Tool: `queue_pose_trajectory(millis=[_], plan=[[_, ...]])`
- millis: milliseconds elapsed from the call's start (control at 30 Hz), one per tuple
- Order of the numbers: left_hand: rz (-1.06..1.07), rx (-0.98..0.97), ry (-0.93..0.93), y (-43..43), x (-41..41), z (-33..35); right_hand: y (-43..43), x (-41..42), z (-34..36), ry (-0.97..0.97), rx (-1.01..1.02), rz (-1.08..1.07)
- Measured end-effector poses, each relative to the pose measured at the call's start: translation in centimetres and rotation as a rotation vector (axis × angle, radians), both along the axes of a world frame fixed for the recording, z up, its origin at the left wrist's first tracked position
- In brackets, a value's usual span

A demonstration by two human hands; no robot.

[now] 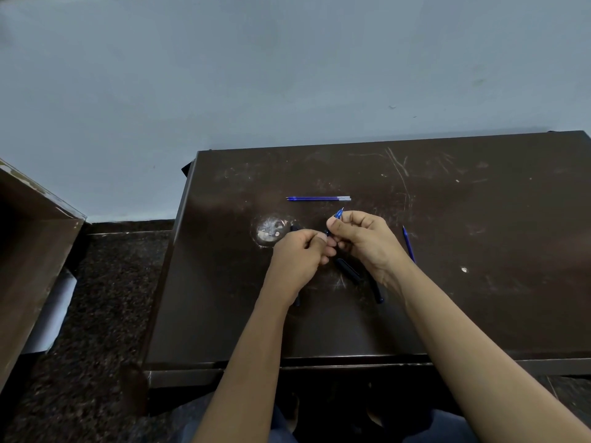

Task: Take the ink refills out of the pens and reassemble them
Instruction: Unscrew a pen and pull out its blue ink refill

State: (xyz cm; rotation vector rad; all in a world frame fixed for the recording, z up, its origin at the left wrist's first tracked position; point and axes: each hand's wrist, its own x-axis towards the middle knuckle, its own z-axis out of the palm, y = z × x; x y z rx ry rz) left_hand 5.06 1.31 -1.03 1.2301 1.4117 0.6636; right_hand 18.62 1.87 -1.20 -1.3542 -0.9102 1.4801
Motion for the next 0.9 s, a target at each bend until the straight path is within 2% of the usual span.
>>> queue_pose_trajectory(millis=[67,167,267,533,700,800,867,900], plan=[[-0.031,-0.075,-0.048,0.0,0.0,0.4,-0.1,0.2,0.3,0.112,-0.018,0.052],[-0.054,-0.184,-0.225,-0.1,0.2,0.8,-0.1,0.6,0.8,0.323,-0.092,0.095],[-0.056,-0.205,-0.330,0.0,0.3,0.9,0.0,0.6,1.1,0.358,-0.111,0.081],[-0.031,0.037,-0.081,-0.2,0.6,0.1,-0.3,0.2,1.4,0.283,-0.104,-0.091],[-0.030,0.252,0.172,-0.5,1.0,0.0,-0.4,-0.7,1.1,0.220,-0.158,-0.218],[-0.020,0.300,0.246,-0.4,1.2,0.0,-0.5,-1.0,0.9,0.180,-0.148,-0.223],[0.004,0.277,0.247,-0.2,1.1,0.0,-0.5,-0.6,1.2,0.070,-0.093,-0.147],[0.030,0.254,0.233,-0.1,1.0,0.0,-0.4,-0.3,1.2,-0.093,-0.058,-0.097]])
